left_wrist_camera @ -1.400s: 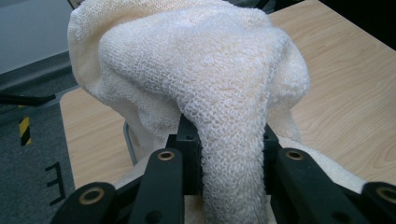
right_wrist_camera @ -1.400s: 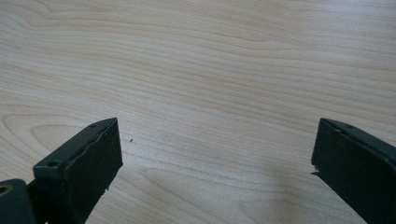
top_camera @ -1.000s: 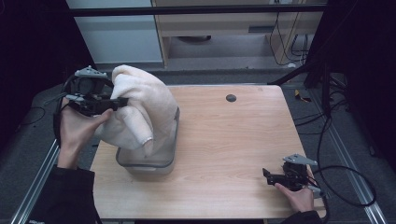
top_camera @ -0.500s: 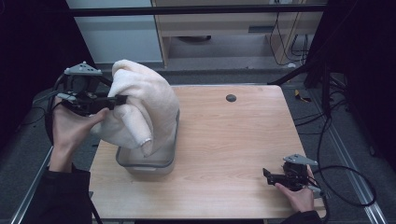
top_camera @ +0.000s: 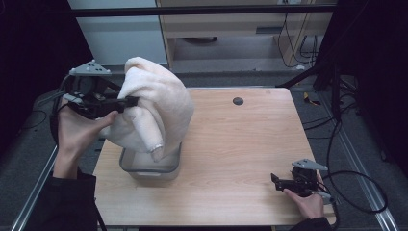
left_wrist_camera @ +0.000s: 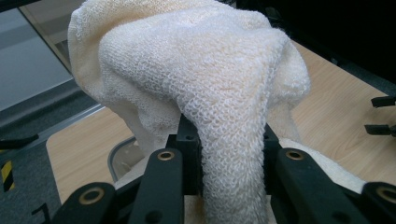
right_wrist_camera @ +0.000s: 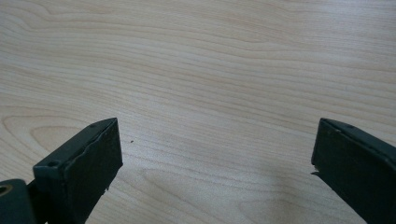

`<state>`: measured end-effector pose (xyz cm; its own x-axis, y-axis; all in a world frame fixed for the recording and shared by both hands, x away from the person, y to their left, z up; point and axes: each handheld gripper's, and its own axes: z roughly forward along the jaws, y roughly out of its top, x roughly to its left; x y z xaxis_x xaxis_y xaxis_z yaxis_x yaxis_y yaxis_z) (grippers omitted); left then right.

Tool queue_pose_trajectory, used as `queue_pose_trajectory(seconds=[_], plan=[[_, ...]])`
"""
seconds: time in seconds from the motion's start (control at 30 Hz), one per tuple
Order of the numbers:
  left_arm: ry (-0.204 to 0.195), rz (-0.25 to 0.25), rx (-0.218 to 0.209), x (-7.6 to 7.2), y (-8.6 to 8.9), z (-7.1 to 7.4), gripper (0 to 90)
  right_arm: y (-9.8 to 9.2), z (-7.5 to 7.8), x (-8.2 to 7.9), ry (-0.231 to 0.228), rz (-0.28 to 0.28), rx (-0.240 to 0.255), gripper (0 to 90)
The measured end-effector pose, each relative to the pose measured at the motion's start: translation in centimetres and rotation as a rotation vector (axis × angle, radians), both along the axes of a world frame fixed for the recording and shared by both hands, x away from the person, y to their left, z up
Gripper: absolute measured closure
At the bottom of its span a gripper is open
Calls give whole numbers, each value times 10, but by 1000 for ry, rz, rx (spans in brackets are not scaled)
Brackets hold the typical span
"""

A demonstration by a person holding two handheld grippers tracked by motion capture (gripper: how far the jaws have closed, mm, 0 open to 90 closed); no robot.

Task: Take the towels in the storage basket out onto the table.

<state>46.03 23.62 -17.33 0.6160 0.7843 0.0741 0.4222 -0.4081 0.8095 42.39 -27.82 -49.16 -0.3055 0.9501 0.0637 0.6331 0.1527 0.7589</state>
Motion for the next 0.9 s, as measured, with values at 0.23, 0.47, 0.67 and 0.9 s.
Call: queue_pose_trajectory(seconds=[0.23,0.47,0.67,0.9], plan=[[-15,-32,-11,-3,-14,5,711,0,0,0,1,-2,4,19],[-12,-74,3,-1,-33,8,711,-1,0,0,1,-1,10,19],[-21,-106,13,1,-53,7,711,-2,1,-1,-6,-6,12,19],[-12,-151,32,1,-82,1,711,-4,2,-1,-19,-12,6,20]])
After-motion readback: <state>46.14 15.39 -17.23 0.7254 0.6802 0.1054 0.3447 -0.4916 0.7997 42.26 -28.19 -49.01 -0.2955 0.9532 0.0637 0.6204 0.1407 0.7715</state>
